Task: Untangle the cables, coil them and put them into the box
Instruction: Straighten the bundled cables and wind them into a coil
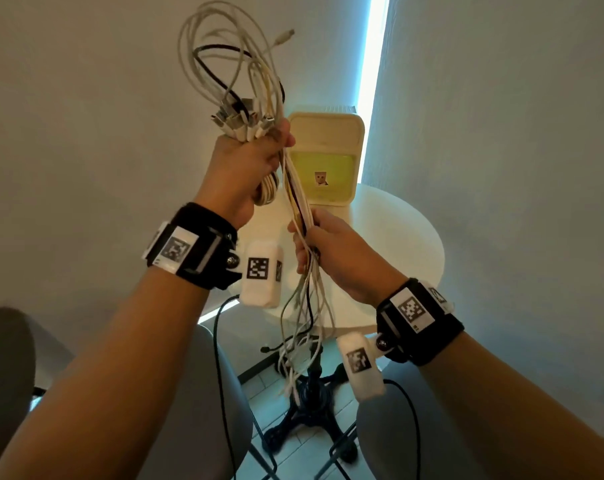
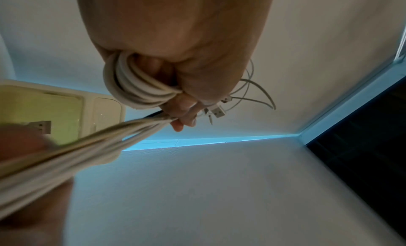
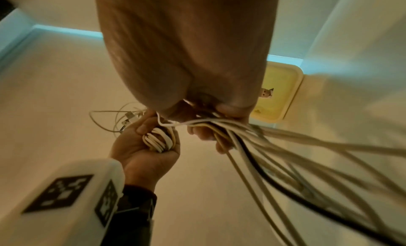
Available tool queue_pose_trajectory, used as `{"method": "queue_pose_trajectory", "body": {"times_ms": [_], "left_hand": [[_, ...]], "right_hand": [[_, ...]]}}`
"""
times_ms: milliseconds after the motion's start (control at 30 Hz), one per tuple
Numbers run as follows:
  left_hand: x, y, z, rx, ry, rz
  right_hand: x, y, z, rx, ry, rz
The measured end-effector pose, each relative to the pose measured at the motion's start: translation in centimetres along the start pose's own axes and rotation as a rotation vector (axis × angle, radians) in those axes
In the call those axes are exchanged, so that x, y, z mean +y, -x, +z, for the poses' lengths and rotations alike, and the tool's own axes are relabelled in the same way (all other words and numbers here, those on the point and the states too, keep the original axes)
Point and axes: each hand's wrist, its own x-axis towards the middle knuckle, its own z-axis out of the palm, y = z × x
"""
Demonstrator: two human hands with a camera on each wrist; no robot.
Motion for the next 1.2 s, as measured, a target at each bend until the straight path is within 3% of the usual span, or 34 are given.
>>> {"method": "queue_pose_trajectory", "body": {"times_ms": [267,433,533,600,833,933,1067,1200], "left_hand": [[1.2,-1.9,-1.2,0.041,-0.003,0.04],[0.9,-2.0,-0.7,0.051,0.021,0.028],[1.7,-2.8,-0.9,0.086,0.057,0.07],[2.4,-3.3,-1.5,0.085,0.062,0.102],[3.4,-4.1,-2.3,0.078,0.054,0.171],[3.0,-3.7,-2.5,0.079,0.012,0.143],[1.4,-2.9,-2.9,0.081,-0.03,0.072],[-0.6,-1.6,-2.6,0.046,-0.061,0.02]], "right_hand": [[-0.9,1.2,-2.3,-0.11,0.344,-0.007],[-0.9,0.9,-3.0,-0.209,0.467,0.112],[1.3,1.4,-2.9,-0.314,0.636,0.208],[2.4,2.0,-2.8,-0.337,0.599,0.227],[1.6,2.9,-2.3,-0.596,0.838,0.249],[1.0,2.4,-2.6,-0.511,0.853,0.218],[-2.0,1.1,-4.1,-0.241,0.703,0.269],[-4.8,-1.2,-4.6,0.08,0.406,0.085]]}}
